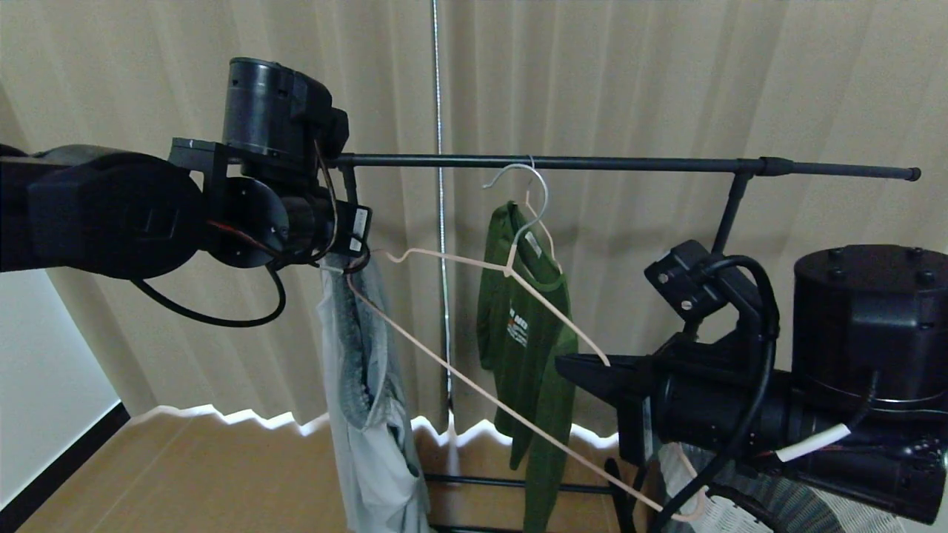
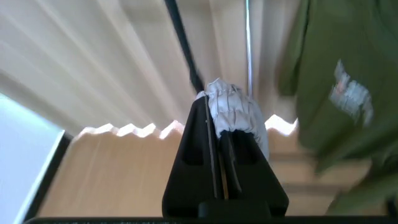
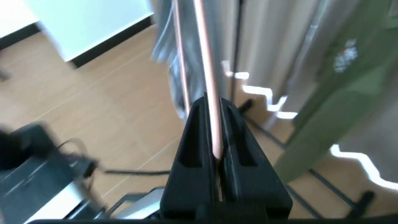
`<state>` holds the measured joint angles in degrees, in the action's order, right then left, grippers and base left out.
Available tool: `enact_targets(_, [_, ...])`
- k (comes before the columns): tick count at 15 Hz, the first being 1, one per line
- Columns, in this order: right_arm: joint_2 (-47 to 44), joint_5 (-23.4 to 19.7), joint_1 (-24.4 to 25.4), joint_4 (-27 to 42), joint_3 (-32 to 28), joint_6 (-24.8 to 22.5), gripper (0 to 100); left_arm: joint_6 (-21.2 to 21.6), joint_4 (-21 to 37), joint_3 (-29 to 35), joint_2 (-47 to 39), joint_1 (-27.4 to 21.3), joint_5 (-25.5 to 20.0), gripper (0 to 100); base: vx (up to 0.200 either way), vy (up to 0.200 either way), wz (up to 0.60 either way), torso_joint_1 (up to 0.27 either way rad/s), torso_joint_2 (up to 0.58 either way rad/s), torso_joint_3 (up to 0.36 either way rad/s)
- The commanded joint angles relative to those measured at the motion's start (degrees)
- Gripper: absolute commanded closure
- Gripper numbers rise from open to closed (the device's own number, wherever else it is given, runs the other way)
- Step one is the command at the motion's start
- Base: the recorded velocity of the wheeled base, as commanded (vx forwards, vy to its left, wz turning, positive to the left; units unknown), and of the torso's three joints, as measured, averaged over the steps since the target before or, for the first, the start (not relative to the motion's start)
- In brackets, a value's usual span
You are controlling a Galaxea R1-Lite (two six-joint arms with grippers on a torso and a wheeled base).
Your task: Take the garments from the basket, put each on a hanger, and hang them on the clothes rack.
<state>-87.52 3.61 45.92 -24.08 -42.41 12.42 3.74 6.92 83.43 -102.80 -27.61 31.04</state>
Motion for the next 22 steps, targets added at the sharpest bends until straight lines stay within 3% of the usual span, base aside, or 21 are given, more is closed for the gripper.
enact_targets(1, [-2.92, 1.40, -0.48, -0.27, -1.97, 0.06, 100, 0.04, 1.34, -0.02, 1.47, -0.16, -0.01, 100, 0.000, 0.000, 0.00, 0.000, 0.00, 0.000])
enact_targets(5, [-4.33, 1.67, -0.39, -0.45, -3.82, 0.15, 100, -0.14, 3.89, -0.11, 1.73, -0.95, 0.08, 100, 0.000, 0.000, 0.00, 0.000, 0.00, 0.000])
enact_targets(7, [-5.21, 4.57, 0.57, -0.09, -4.08, 0.06, 100, -0.23, 3.80, 0.77, 1.64, -0.95, 0.08, 100, 0.000, 0.000, 0.00, 0.000, 0.00, 0.000])
enact_targets(11, [-2.75, 5.09, 3.74, 7.03, -5.05, 4.98, 100, -0.31, 3.89, 2.26, 1.47, -0.34, 0.08, 100, 0.000, 0.000, 0.00, 0.000, 0.00, 0.000])
enact_targets(15, [-4.77, 14.41, 3.21, 9.22, -9.27, 5.86, 100, -0.31, 8.02, 2.26, 1.55, -0.34, 3.68, 100, 0.000, 0.000, 0.00, 0.000, 0.00, 0.000])
enact_targets(22, [-8.46, 17.22, 3.21, 6.85, -13.75, 9.11, 100, -0.40, 12.59, 2.00, 2.61, -0.95, 5.26, 100, 0.000, 0.000, 0.00, 0.000, 0.00, 0.000])
